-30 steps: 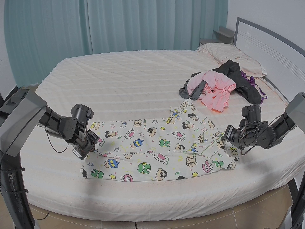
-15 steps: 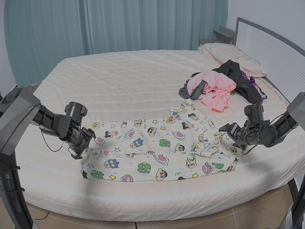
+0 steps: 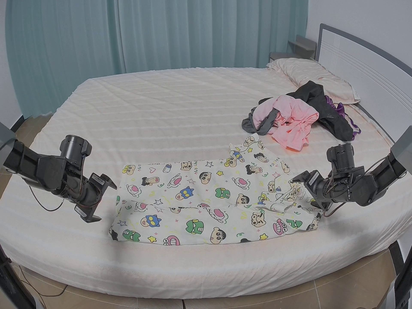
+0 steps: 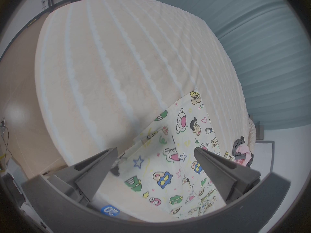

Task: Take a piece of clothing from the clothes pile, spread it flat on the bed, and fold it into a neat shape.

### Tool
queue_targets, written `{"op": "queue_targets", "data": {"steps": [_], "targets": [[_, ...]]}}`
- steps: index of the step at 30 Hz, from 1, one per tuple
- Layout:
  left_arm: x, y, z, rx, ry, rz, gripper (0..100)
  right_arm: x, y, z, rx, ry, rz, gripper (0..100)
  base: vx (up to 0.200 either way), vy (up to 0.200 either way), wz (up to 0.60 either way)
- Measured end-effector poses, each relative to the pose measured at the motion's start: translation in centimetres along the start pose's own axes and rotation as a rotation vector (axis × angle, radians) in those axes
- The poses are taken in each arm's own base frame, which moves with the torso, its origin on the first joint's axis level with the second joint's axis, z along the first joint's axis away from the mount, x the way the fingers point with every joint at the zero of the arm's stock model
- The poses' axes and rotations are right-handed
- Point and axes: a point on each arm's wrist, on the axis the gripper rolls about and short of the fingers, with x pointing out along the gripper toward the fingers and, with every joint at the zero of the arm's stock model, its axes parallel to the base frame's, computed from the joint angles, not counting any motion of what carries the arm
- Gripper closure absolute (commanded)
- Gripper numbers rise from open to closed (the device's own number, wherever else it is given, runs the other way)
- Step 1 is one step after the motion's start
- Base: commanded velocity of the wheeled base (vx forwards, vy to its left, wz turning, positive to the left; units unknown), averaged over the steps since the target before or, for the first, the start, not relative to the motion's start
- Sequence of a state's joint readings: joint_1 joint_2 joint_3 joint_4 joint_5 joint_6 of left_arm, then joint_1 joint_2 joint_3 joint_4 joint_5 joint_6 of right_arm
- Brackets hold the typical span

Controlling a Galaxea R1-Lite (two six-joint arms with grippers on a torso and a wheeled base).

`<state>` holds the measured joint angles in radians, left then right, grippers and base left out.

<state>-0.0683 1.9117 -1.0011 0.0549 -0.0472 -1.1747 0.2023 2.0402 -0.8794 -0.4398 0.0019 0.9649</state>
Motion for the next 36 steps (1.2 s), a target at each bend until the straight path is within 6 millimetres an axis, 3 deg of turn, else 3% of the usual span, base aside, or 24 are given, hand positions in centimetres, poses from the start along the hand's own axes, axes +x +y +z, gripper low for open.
{"op": "queue_targets", "data": {"steps": [13,14,24,36], "targets": [[-2.6,0.8,-0.7,-0.035,0.039,-0.085,0,3.9,2.1,-0.8,-0.032,0.028,0.000,0,0.000,0.000,0.00],[-2.7,0.8,-0.7,-0.034,0.037,-0.093,0,4.2,2.2,-0.8,-0.034,0.029,0.001,100,0.000,0.000,0.00],[-2.8,1.1,-0.8,-0.036,0.036,-0.097,0,5.6,1.6,-1.2,-0.062,0.048,-0.063,100,0.000,0.000,0.00],[-2.8,1.4,-1.0,-0.034,0.043,-0.091,0,2.6,2.4,-0.7,-0.070,0.016,-0.084,100,0.000,0.000,0.00]]}}
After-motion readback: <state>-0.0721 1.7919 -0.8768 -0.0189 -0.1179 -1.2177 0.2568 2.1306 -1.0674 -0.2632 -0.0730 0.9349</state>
